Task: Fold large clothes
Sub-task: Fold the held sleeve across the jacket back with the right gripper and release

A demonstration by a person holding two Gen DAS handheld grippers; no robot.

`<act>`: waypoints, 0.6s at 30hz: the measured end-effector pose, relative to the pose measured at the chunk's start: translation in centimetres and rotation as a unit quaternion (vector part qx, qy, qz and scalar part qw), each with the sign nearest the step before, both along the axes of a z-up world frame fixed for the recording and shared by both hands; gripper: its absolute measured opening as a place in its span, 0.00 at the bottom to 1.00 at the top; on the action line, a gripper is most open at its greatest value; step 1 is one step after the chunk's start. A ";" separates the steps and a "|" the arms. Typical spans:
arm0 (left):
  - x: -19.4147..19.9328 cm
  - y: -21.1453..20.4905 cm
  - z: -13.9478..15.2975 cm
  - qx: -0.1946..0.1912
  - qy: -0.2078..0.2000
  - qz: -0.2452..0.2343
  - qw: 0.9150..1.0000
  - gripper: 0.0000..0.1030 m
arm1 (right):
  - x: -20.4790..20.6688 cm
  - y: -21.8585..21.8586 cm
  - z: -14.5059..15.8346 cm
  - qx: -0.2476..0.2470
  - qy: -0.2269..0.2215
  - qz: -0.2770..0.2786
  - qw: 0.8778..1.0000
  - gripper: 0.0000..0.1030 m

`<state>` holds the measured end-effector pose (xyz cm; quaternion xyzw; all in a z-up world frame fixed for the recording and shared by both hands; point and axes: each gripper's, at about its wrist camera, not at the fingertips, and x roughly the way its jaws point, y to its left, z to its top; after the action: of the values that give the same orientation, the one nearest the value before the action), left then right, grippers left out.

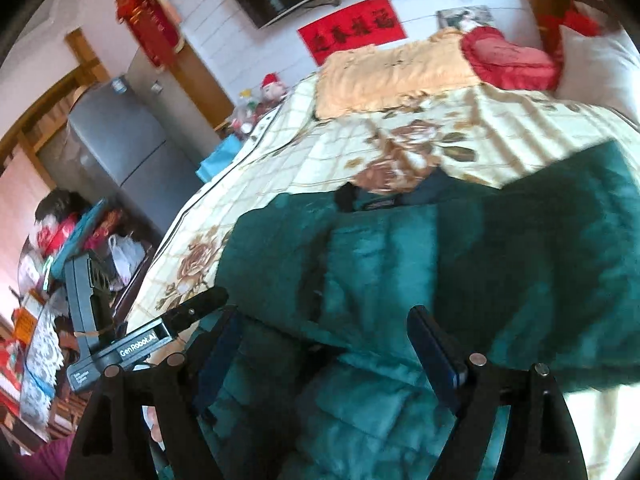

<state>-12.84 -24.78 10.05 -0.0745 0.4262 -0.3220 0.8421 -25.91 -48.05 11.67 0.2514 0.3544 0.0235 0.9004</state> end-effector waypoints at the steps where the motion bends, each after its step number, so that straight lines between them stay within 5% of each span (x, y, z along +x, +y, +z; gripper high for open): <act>1: -0.1 -0.8 0.0 -0.002 0.005 -0.009 1.000 0.69 | -1.1 -0.9 0.1 0.003 0.001 -0.012 1.000 0.79; 15: -0.1 -11.3 -3.4 0.057 0.043 -0.031 0.997 0.69 | -10.1 -4.8 2.9 -0.002 -0.022 -0.050 0.999 0.79; 17: -0.3 -11.6 -3.5 0.061 0.033 -0.036 0.997 0.56 | -10.8 -5.2 3.0 -0.004 -0.024 -0.055 0.998 0.79; 18: -0.5 -12.0 -3.4 0.067 0.027 -0.045 0.996 0.36 | -11.2 -5.4 3.1 -0.006 -0.024 -0.059 0.998 0.79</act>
<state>-13.34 -36.74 6.68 -0.0066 0.4721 -0.3284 0.8180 -37.08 -53.49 14.77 0.2657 0.3170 -0.0253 0.9101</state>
